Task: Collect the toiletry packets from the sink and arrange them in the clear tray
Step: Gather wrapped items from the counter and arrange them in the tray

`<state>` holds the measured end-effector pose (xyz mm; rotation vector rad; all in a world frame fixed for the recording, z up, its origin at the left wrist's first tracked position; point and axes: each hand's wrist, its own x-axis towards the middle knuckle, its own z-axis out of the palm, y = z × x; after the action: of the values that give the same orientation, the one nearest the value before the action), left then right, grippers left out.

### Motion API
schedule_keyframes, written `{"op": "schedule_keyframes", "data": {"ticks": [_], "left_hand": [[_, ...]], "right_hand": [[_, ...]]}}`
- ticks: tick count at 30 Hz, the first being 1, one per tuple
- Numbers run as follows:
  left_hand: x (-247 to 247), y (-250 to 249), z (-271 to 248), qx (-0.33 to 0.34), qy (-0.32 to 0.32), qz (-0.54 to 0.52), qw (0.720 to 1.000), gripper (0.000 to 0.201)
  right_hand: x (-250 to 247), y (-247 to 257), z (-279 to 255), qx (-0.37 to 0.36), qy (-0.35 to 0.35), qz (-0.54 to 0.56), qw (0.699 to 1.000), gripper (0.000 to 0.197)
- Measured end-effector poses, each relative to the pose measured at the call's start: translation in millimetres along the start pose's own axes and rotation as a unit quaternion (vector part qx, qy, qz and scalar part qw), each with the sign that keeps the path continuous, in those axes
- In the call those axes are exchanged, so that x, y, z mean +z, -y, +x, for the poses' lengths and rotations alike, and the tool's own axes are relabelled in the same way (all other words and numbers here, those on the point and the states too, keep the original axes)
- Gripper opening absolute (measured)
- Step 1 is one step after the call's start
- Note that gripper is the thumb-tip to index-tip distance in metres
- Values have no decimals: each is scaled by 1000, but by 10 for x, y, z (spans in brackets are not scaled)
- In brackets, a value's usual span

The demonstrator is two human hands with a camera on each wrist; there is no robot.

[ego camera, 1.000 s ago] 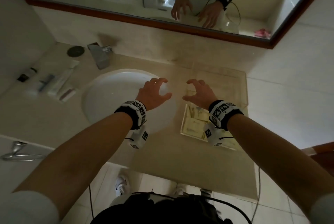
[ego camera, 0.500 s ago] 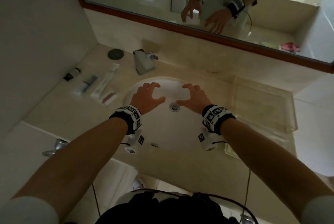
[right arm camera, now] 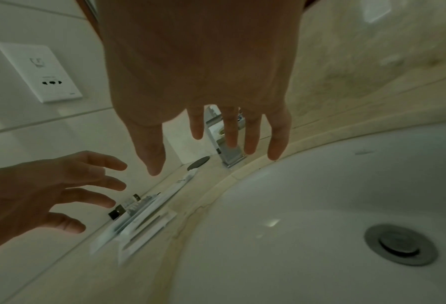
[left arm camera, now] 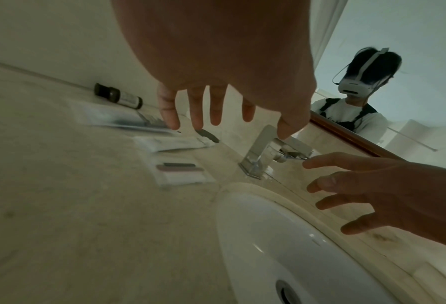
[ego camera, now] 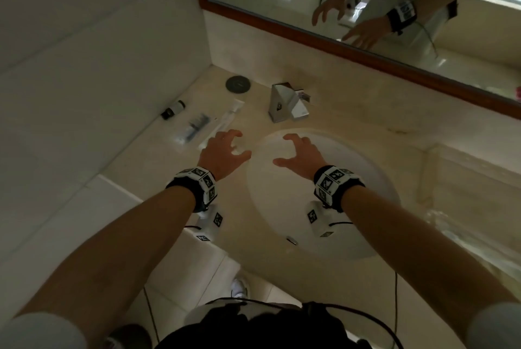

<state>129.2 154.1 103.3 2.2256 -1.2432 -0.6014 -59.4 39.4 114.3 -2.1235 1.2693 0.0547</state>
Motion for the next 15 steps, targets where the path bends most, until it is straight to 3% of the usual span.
{"op": "schedule_keyframes", "data": {"ticks": [9, 15], "left_hand": [[-245, 437, 284, -46, -6, 14, 999, 65], [-249, 642, 481, -71, -5, 53, 996, 54]], "right_hand": [[307, 419, 384, -16, 18, 8, 1000, 67], [504, 572, 592, -23, 33, 10, 999, 65]]}}
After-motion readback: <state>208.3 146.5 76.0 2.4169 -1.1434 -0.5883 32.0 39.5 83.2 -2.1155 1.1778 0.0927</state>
